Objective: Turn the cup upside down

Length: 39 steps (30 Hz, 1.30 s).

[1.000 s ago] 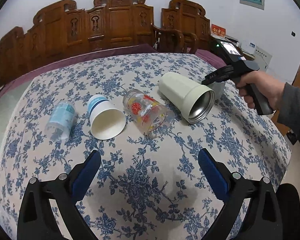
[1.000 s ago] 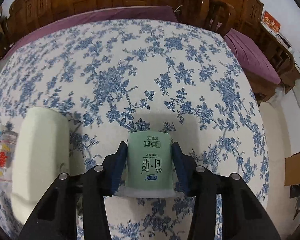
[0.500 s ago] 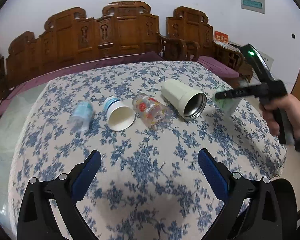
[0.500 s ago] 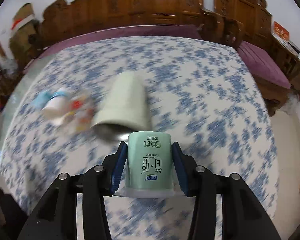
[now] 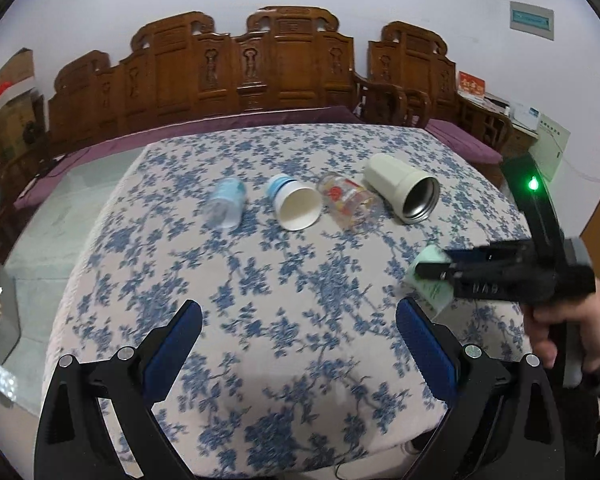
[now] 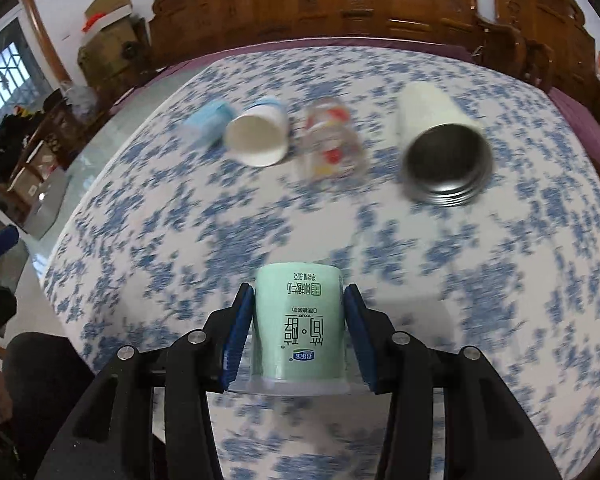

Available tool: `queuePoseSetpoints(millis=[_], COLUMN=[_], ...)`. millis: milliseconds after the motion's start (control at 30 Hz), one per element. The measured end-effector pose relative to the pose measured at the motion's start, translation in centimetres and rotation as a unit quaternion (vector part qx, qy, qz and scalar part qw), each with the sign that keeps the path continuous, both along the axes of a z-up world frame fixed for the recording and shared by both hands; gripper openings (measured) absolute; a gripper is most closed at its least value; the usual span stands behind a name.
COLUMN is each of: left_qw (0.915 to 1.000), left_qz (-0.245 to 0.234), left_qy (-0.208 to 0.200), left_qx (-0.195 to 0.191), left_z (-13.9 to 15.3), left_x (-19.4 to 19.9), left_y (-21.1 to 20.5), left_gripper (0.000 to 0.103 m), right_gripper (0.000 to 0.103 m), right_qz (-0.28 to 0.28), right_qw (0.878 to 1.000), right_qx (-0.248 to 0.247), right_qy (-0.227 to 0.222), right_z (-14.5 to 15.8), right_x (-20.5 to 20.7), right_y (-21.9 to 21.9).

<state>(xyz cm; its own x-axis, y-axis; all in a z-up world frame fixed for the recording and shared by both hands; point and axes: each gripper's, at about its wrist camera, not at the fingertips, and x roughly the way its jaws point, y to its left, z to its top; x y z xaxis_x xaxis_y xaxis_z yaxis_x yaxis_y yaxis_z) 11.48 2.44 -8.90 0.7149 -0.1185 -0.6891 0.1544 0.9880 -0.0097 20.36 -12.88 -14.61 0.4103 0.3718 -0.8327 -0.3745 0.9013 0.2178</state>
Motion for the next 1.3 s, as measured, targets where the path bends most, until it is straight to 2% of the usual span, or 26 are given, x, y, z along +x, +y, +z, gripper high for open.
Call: queuePoseSetpoints(millis=[233,267,300,367,567,667,767,833,1033,1300], left_qw=[0.9998,0.9997,0.9997,0.9996,0.9995,0.9993,0.9985,0.9974,0.9905,0.9689], left_qz=[0.019,0.021,0.023,0.024,0.018,0.010,0.004,0.003,0.015,0.044], left_qy=[0.006,0.007,0.008,0.012,0.027,0.035,0.055,0.071,0.131,0.226], left_qx=[0.007,0.008,0.009,0.008,0.003,0.009,0.000,-0.007,-0.039,-0.090], left_z=[0.2,0.1,0.1,0.0,-0.3,-0.6,-1.2,-1.8,-3.8,-7.0], left_x=[-0.4,-0.3,-0.3,0.0,1.4,2.3,3.6,4.5,7.7,11.3], left_y=[1.7,1.7,1.7,1.5,-0.2,-1.9,-3.2,-4.1,-6.2,-7.7], left_gripper=[0.094,0.094,0.094,0.094,0.094,0.094,0.094,0.089,0.082,0.077], right_gripper=[0.050,0.055,0.064,0.067,0.067,0.068,0.069,0.069,0.069,0.069], right_qz=[0.005,0.005,0.006,0.006,-0.016,-0.039,-0.062,-0.073,-0.083,-0.083], right_qw=[1.000,1.000,0.999,0.999,0.994,0.990,0.985,0.983,0.983,0.984], right_qx=[0.017,0.026,0.031,0.028,0.036,0.025,0.020,0.022,0.022,0.047], right_qy=[0.006,0.002,-0.003,-0.036,-0.099,-0.135,-0.162,-0.168,-0.161,-0.148], right_z=[-1.9,-1.8,-1.6,-0.5,1.9,2.2,2.1,1.8,0.3,-1.0], right_x=[-0.4,-0.6,-0.7,-1.4,-3.6,-5.2,-6.9,-7.5,-8.1,-8.4], right_y=[2.5,2.6,2.5,2.1,-1.6,-3.6,-5.6,-6.4,-8.3,-9.2])
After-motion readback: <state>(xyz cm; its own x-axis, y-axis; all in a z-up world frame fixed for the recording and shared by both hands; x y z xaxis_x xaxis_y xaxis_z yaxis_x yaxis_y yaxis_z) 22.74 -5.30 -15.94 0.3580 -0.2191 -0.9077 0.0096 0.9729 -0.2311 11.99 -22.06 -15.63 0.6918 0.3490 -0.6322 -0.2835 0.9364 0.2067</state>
